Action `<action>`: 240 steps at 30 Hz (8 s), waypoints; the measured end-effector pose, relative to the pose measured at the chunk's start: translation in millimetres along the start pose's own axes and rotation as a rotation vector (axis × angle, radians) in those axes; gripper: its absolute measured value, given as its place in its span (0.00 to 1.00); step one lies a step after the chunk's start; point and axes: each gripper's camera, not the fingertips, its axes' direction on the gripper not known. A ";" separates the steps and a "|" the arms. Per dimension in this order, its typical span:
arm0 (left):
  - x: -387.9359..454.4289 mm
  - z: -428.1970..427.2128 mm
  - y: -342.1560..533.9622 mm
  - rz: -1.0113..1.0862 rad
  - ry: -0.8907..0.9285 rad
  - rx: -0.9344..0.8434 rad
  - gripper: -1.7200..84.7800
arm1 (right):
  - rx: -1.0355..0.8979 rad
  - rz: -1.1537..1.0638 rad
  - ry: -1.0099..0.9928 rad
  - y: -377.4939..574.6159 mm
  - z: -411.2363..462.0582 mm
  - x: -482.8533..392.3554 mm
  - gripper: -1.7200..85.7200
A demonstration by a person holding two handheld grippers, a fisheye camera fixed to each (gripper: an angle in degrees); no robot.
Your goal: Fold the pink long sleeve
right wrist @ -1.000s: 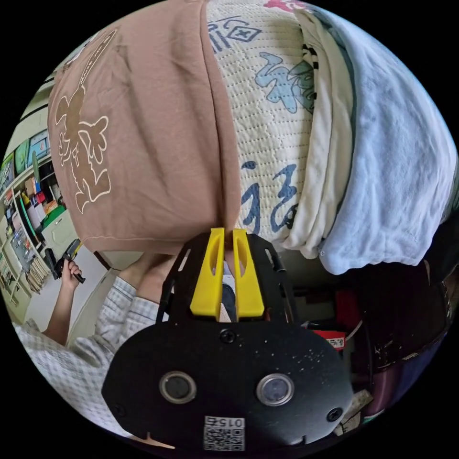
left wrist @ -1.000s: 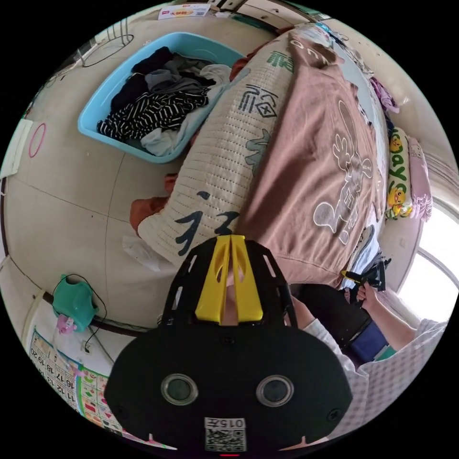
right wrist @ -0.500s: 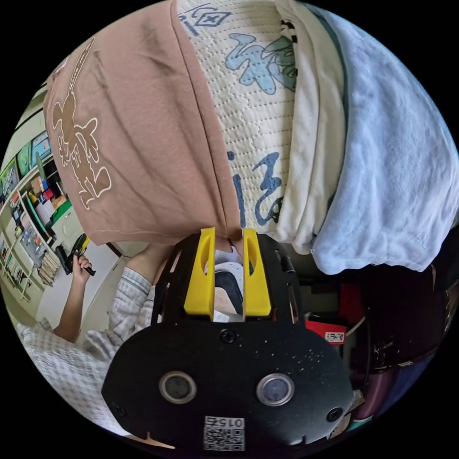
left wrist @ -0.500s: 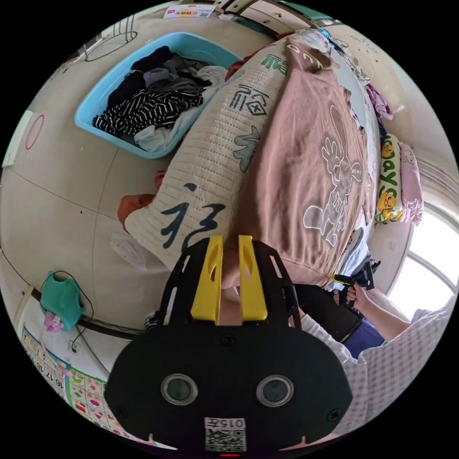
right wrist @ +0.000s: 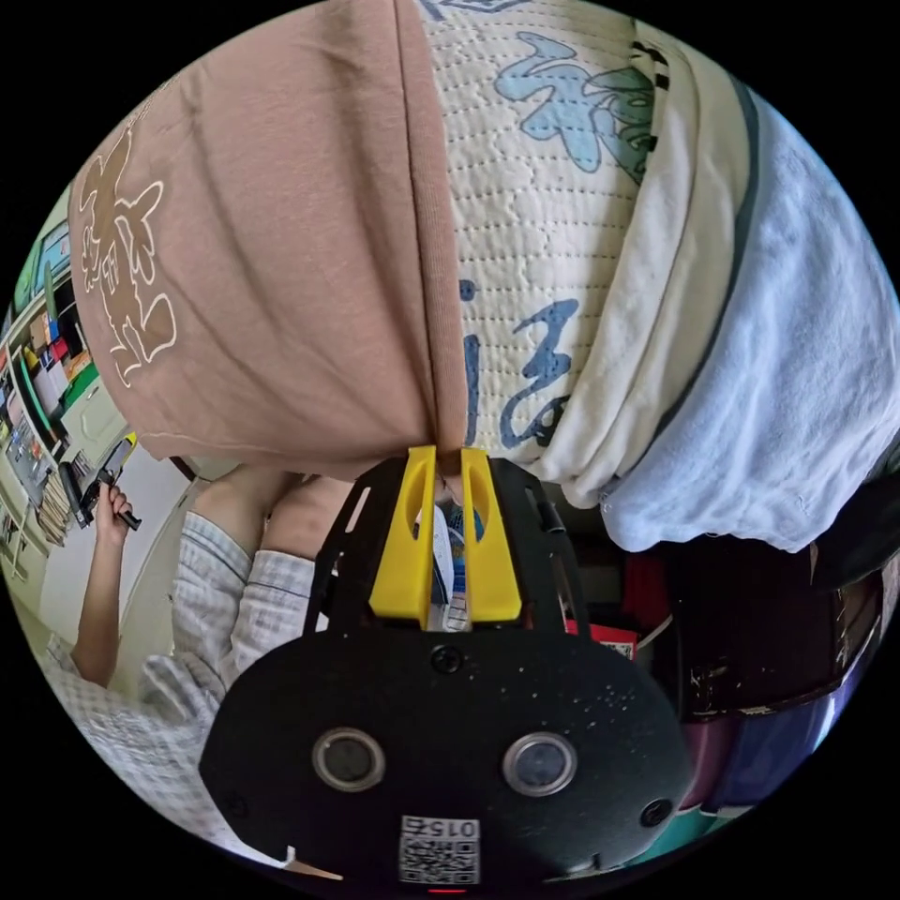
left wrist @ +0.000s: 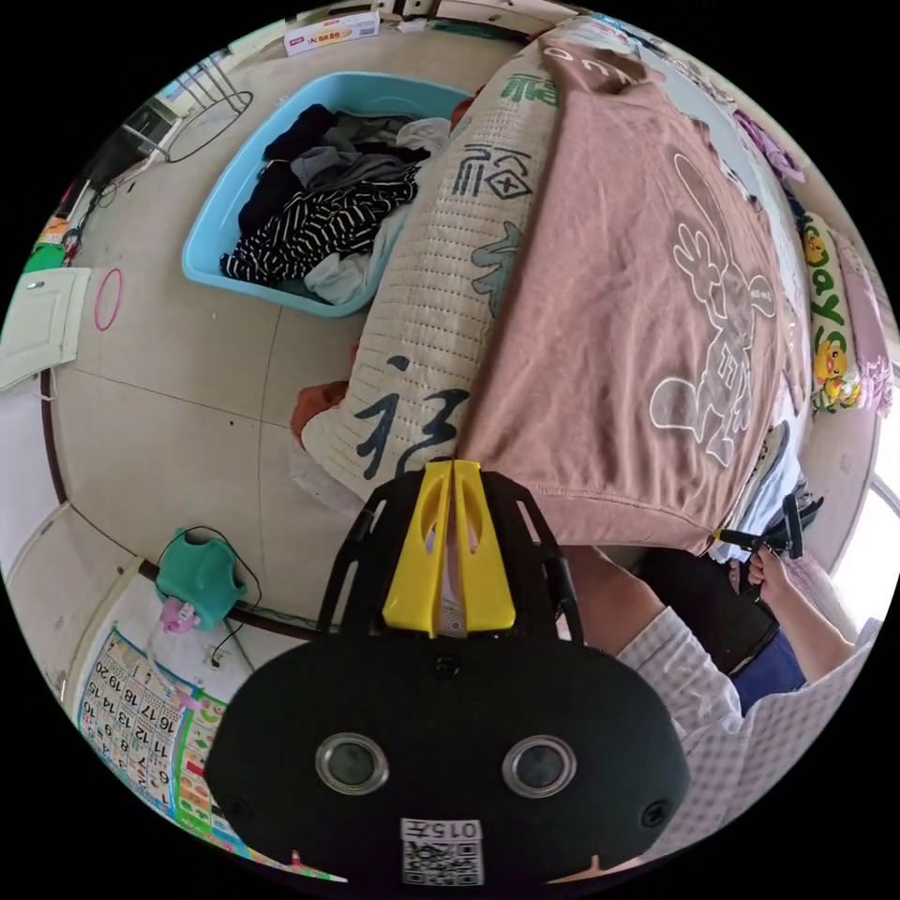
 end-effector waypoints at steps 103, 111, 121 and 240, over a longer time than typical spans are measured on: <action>-231.3 -123.1 -368.0 -0.074 0.282 0.751 0.02 | 0.438 -0.325 -0.222 -218.7 -96.4 -419.2 0.03; -244.1 -117.9 -384.2 -0.055 0.412 0.750 0.02 | 0.297 -0.365 -0.137 -223.1 -51.3 -448.4 0.02; -250.4 -39.4 -283.8 -0.115 0.386 0.351 0.03 | 0.269 -0.384 -0.296 -126.8 -29.5 -397.5 0.02; -61.5 -242.7 367.4 -0.282 0.249 0.173 0.09 | 0.329 -0.542 -0.114 40.6 -207.9 27.0 0.05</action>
